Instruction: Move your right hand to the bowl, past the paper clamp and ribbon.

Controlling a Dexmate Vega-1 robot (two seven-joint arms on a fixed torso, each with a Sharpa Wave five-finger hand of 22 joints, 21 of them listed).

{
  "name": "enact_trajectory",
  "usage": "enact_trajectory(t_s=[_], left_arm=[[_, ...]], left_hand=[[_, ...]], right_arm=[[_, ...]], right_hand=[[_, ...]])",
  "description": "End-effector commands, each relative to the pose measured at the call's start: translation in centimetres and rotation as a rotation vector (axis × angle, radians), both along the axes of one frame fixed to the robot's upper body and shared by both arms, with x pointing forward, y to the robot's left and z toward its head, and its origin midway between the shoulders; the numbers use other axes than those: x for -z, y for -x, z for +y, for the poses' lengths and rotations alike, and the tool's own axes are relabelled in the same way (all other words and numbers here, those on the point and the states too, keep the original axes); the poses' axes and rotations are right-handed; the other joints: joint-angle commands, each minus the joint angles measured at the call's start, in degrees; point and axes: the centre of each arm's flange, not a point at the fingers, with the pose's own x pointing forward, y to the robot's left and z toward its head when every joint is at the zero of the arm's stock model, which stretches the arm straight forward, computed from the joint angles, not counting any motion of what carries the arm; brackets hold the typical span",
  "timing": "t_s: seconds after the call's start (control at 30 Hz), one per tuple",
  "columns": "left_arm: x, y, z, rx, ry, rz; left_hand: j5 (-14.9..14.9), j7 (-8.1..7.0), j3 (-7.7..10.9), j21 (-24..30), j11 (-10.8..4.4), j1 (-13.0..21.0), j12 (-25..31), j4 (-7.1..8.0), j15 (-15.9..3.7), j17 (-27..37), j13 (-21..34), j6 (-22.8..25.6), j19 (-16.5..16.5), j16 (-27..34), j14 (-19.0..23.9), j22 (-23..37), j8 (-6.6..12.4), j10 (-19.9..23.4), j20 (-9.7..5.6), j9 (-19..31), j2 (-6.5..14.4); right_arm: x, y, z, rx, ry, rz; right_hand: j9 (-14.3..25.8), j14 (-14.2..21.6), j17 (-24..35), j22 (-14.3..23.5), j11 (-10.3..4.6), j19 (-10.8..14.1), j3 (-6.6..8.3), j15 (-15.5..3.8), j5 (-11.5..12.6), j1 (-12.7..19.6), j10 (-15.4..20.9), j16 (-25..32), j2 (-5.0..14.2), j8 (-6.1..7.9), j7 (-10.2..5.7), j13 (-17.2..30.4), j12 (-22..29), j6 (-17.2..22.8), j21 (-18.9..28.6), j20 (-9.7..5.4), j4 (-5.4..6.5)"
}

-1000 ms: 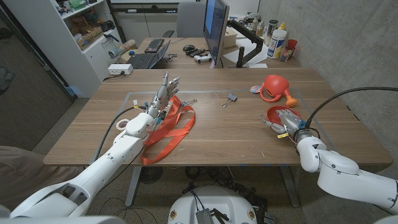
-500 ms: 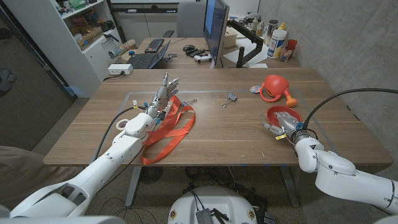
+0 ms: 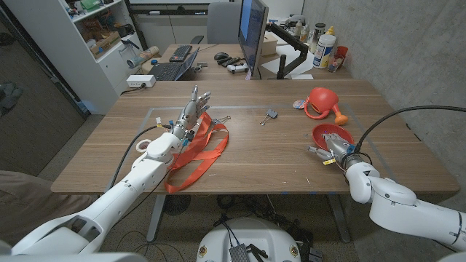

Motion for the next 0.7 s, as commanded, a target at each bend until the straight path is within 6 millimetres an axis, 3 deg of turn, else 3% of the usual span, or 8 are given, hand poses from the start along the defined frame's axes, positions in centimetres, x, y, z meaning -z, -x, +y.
enact_trajectory(t_s=[0.03, 0.7], left_arm=[[0.04, 0.27, -0.27, -0.002, -0.004, -0.004], [-0.12, -0.04, -0.49, 0.012, -0.013, -0.010]], left_hand=[[0.4, 0.07, -0.38, 0.1, 0.24, 0.3, 0.1, -0.21, -3.10, 0.2, 0.2, 0.3, 0.0, 0.4, -0.4, 0.2, -0.16, 0.2, -0.12, 0.3, 0.3], [0.4, 0.03, -0.37, 0.1, 0.23, 0.4, 0.1, -0.13, -3.16, 0.2, 0.2, 0.3, -0.1, 0.3, -0.7, 0.2, -0.23, 0.0, -0.24, 0.3, 0.7]], right_arm=[[0.33, -0.09, -0.37, 0.001, 0.000, 0.003], [0.55, -0.38, -0.43, 0.005, -0.003, 0.021]], right_hand=[[0.3, -1.9, 0.0, 0.2, -0.19, 0.1, -0.19, 0.48, 0.4, 0.5, 0.0, 0.3, -0.25, 0.03, 0.22, 0.3, 0.3, -0.5, 0.2, 0.18, -0.21], [0.3, -1.7, 0.0, 0.2, -0.20, 0.4, -0.22, 0.40, 0.7, 0.8, 0.2, 0.4, -0.20, 0.14, 0.41, 0.3, 0.4, -0.4, 0.2, -0.04, -0.41]])
